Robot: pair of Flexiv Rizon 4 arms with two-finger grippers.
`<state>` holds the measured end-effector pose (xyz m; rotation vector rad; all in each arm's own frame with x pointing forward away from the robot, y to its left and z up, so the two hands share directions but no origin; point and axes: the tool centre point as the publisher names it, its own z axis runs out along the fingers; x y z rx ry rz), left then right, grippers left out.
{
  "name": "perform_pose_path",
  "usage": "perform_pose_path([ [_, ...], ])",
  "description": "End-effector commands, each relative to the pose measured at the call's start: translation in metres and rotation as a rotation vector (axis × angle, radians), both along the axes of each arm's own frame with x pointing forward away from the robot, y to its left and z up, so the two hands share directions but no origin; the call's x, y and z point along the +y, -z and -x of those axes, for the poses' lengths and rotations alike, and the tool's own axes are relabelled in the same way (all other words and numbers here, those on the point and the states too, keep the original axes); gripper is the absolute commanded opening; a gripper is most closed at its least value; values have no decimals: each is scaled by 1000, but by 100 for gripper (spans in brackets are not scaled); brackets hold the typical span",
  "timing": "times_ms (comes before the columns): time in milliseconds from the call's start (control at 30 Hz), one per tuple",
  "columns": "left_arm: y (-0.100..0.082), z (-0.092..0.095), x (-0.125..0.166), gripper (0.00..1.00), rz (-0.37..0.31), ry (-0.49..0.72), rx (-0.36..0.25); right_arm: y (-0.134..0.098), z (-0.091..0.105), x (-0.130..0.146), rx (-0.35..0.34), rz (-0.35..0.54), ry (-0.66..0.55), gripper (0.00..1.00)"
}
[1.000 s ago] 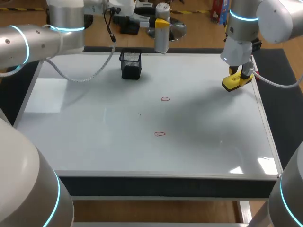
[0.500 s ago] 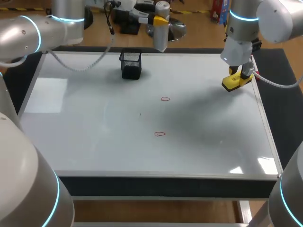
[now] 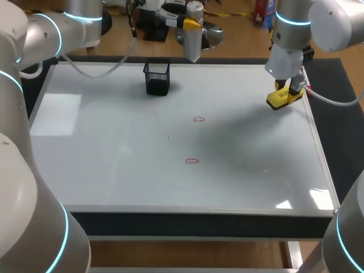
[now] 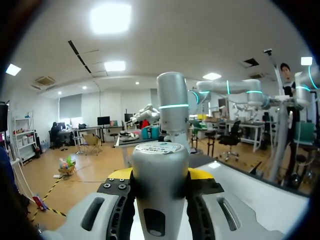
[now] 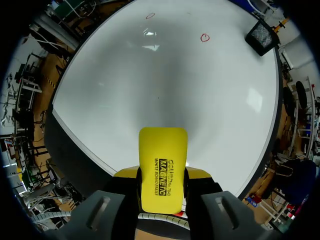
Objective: Pick up the inspection probe, press it on each red-marked spot on the whiteboard one by one, put down the probe, pick up the eraser, and wipe off all the red marks.
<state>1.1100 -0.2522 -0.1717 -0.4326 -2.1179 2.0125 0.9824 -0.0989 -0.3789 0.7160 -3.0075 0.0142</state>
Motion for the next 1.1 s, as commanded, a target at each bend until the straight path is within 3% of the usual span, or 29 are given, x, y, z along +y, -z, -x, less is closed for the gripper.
perform_pose_path([
  [33, 0, -6, 0, 0, -3, 94, 5, -1, 0, -1, 1, 2, -2, 0],
  [300, 0, -6, 0, 0, -3, 94, 5, -1, 0, -1, 1, 2, -2, 0],
  [567, 0, -6, 0, 0, -3, 94, 5, -6, -12, 29, 7, 49, -123, 0],
  [1100, 0, -6, 0, 0, -3, 94, 5, -3, -6, 140, 42, 120, -518, 0],
])
